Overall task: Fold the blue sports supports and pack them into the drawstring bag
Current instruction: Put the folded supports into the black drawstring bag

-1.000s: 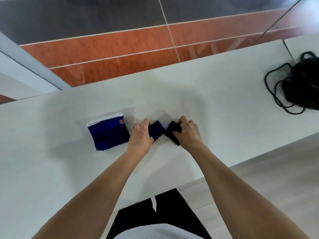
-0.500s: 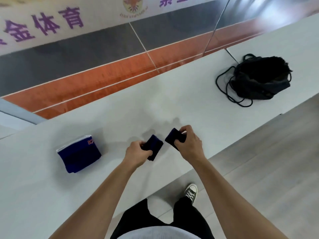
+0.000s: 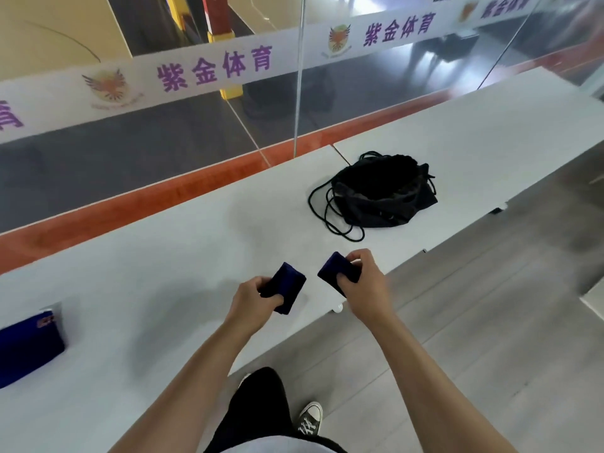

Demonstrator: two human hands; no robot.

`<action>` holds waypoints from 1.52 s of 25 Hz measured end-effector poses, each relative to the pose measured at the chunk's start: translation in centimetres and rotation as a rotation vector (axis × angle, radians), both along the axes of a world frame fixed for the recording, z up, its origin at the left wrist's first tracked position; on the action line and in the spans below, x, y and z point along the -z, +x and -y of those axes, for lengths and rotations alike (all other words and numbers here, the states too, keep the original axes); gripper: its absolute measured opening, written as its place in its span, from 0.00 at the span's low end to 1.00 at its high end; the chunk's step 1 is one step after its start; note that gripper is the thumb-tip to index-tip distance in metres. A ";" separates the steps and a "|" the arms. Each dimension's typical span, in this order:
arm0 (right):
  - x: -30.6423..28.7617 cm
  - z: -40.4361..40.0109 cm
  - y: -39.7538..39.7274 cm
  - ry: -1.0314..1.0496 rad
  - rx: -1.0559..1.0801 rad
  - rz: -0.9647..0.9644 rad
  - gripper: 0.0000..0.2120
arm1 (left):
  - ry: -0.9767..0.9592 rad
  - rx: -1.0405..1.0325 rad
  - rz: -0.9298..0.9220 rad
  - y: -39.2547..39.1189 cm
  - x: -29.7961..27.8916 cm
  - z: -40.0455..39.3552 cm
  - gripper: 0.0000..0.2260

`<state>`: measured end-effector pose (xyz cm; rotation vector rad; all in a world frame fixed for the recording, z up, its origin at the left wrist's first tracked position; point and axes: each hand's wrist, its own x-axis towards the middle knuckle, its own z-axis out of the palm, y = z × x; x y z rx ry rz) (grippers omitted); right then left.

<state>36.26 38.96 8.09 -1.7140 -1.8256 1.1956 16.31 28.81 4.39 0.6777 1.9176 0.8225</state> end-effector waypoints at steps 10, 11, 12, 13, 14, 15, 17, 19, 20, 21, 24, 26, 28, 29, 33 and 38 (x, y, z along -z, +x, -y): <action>0.6 -15.5 6.8 0.019 -0.026 0.055 0.17 | 0.067 0.015 -0.018 5.3 0.2 -16.1 0.16; 0.8 -17.4 7.1 0.020 -0.028 0.047 0.18 | 0.080 0.007 -0.020 5.5 0.2 -18.2 0.17; 0.9 -19.1 7.4 0.026 -0.029 0.036 0.19 | 0.096 0.002 -0.023 5.6 0.2 -20.0 0.17; 0.8 -20.8 7.6 0.046 -0.026 0.023 0.20 | 0.117 0.005 -0.029 5.8 0.2 -21.8 0.16; 0.7 -22.7 7.8 0.074 -0.026 0.011 0.20 | 0.142 0.010 -0.040 6.0 0.3 -23.7 0.15; 0.6 -24.5 7.8 0.099 -0.032 -0.002 0.20 | 0.164 0.008 -0.062 6.1 0.3 -25.3 0.14; 0.9 -27.7 7.5 0.115 -0.068 -0.001 0.19 | 0.178 -0.012 -0.085 6.1 0.4 -27.8 0.15; 1.7 -30.5 6.7 0.159 -0.163 0.037 0.18 | 0.179 -0.058 -0.117 6.0 0.6 -29.5 0.16; 2.2 -31.9 6.1 0.185 -0.219 0.059 0.18 | 0.184 -0.088 -0.128 5.9 0.8 -30.3 0.16; 2.8 -33.4 5.4 0.209 -0.276 0.082 0.17 | 0.187 -0.124 -0.140 5.8 1.0 -31.2 0.15; 5.1 -36.8 4.0 0.226 -0.459 0.196 0.18 | 0.169 -0.194 -0.199 6.3 0.9 -33.6 0.14; 6.5 -37.9 4.2 0.151 -0.542 0.242 0.18 | 0.172 -0.219 -0.208 7.3 1.1 -35.3 0.16; 7.6 -38.4 5.0 0.107 -0.615 0.255 0.19 | 0.203 -0.206 -0.189 8.4 1.5 -36.9 0.17; 8.0 -38.5 5.4 0.093 -0.662 0.265 0.20 | 0.200 -0.161 -0.191 8.8 2.1 -37.8 0.17; 9.7 -38.6 6.8 0.083 -0.848 0.252 0.23 | 0.016 0.160 -0.169 9.3 4.3 -41.1 0.16; 11.1 -38.8 9.2 0.051 -0.941 0.307 0.22 | -0.125 0.299 -0.201 10.3 6.6 -42.8 0.17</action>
